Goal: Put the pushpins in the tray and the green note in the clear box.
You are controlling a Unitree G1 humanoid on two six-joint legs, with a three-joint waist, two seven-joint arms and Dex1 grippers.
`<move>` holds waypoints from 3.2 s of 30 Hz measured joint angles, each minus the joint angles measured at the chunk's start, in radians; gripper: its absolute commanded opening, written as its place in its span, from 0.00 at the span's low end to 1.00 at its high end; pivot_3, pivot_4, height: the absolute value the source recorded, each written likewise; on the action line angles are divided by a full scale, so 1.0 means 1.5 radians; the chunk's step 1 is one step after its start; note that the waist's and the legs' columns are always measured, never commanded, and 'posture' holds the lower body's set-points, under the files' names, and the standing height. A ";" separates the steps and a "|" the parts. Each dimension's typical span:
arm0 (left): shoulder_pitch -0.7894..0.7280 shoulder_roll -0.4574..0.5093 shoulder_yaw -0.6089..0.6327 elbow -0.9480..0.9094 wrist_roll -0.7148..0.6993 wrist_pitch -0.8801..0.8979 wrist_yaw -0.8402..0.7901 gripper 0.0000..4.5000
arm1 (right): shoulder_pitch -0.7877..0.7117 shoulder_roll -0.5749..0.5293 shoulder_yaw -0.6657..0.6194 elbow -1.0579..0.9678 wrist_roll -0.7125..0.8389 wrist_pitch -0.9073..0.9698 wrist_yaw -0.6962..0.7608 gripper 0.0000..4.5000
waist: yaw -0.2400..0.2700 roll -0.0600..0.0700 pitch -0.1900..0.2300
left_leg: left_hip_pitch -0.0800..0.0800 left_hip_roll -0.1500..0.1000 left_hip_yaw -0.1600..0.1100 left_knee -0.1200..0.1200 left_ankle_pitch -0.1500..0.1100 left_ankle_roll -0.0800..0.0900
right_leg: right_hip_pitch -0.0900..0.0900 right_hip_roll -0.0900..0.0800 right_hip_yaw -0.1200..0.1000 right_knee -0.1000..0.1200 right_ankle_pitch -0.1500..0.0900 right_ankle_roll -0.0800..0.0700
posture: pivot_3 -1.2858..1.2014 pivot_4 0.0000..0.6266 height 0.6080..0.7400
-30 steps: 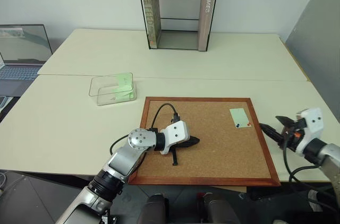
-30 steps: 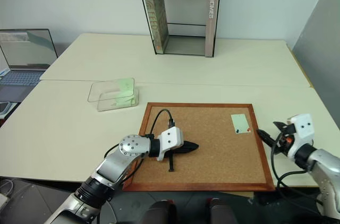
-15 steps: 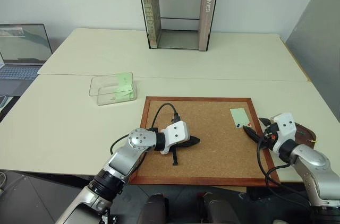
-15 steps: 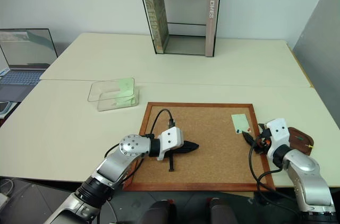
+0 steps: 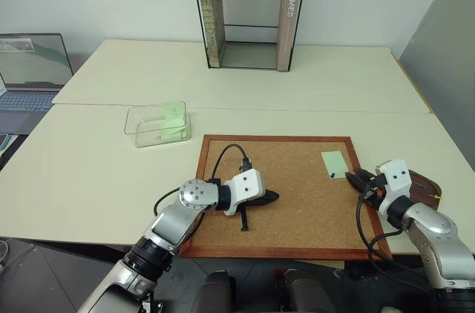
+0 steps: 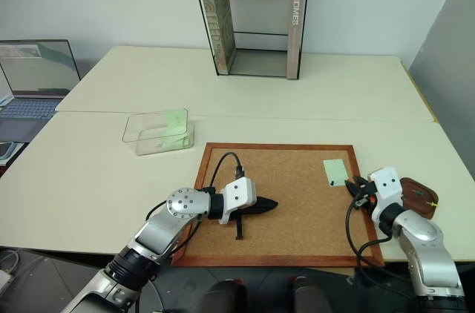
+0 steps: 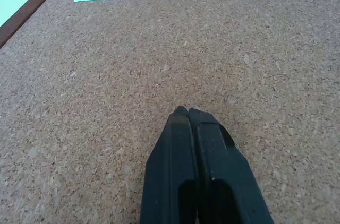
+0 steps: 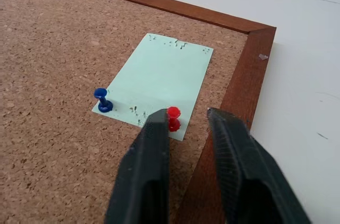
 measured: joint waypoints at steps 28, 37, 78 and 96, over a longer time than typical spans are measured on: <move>-0.028 0.007 -0.021 0.019 0.018 -0.014 -0.001 0.00 | 0.020 0.024 -0.064 -0.129 0.081 0.030 -0.030 0.00 | 0.000 0.000 0.000 | 0.001 0.000 0.000 -0.003 -0.001 -0.001 | 0.000 -0.002 0.000 -0.002 0.000 0.000 | 0.52 0.24 1.00; -0.023 0.007 -0.022 0.016 0.018 -0.016 -0.001 0.00 | 0.051 -0.028 -0.158 -0.067 0.072 0.097 -0.073 0.00 | 0.000 0.000 0.000 | 0.001 0.000 0.003 -0.006 0.000 0.000 | 0.000 -0.004 -0.001 -0.003 0.000 0.000 | 0.52 0.24 1.00; -0.021 0.006 -0.028 0.014 0.019 -0.021 0.000 0.00 | 0.038 -0.048 -0.257 -0.095 0.160 0.156 -0.045 0.82 | -0.001 0.003 -0.002 | 0.001 0.000 0.005 -0.010 0.001 0.001 | 0.000 -0.005 -0.002 -0.010 0.000 0.000 | 0.52 0.24 1.00; -0.022 0.006 -0.031 0.013 0.019 -0.028 0.000 0.00 | -0.002 0.007 0.048 -0.073 0.012 0.023 -0.013 0.82 | 0.001 0.001 -0.001 | 0.000 0.000 0.005 -0.011 0.001 0.002 | -0.002 -0.006 -0.002 -0.011 0.000 0.000 | 0.52 0.24 1.00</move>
